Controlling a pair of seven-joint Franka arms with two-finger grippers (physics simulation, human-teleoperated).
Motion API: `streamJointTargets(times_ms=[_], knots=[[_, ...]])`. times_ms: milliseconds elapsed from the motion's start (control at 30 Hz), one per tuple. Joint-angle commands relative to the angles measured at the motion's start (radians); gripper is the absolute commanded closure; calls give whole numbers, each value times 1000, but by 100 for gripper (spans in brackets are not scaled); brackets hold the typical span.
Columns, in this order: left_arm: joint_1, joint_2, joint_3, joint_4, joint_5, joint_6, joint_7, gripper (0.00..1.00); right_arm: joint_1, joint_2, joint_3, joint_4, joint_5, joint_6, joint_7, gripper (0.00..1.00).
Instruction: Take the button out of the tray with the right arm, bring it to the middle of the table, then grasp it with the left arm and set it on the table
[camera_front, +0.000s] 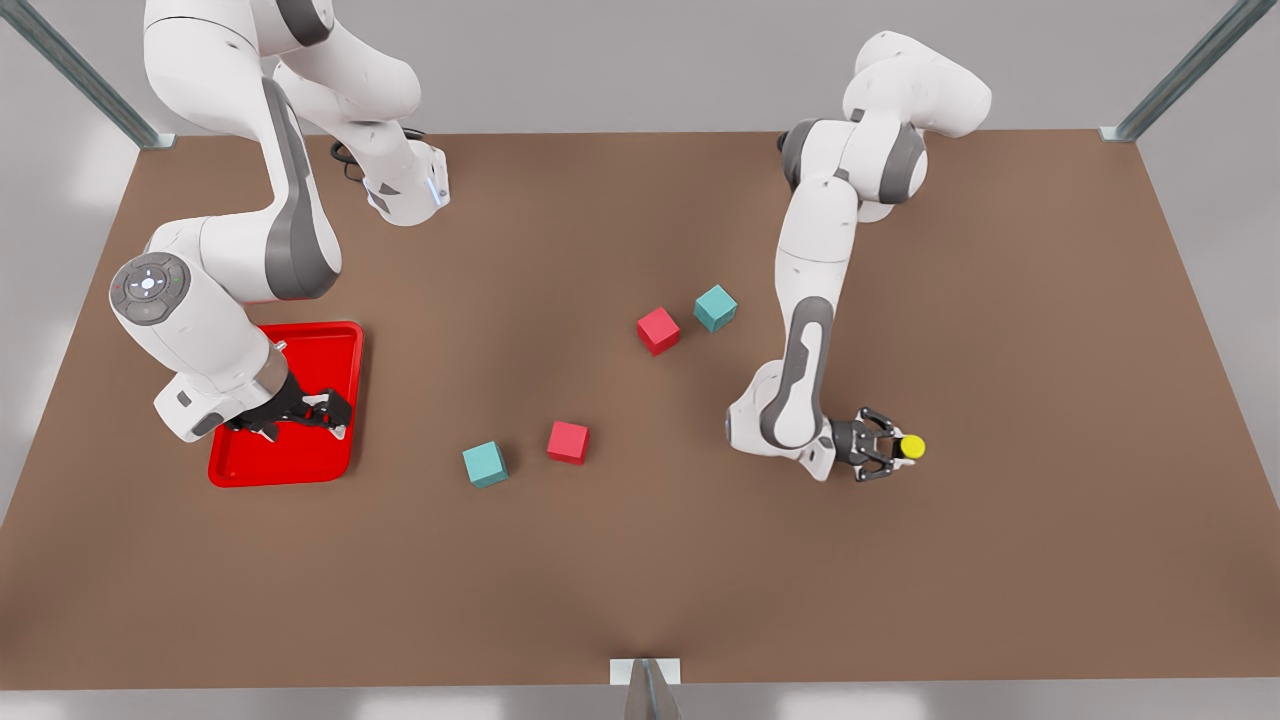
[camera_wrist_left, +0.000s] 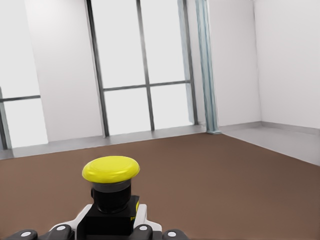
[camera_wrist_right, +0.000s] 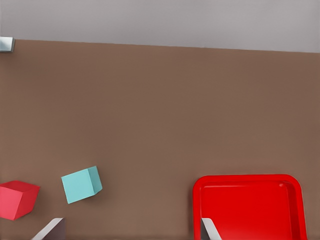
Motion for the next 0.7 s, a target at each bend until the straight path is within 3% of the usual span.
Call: streamJointTargets(times_ms=[0, 100, 133, 167, 667], knots=[[0, -1, -3, -1, 5, 15, -495, 53, 0, -1, 0, 1, 1, 0, -7, 0], [0, 7, -8, -1, 5, 26, -494, 53, 0, -1, 0, 1, 1, 0, -7, 0], [0, 10, -8, -1, 6, 26, -491, 42, -1, -1, 0, 1, 1, 0, -7, 0], [0, 19, -8, -1, 11, 27, -489, 0, -1, -1, 0, 1, 1, 0, -7, 0], [-10, 8, -2, 6, 92, 0, -400, 0, -6, -1, 0, 1, 1, 0, -7, 0]])
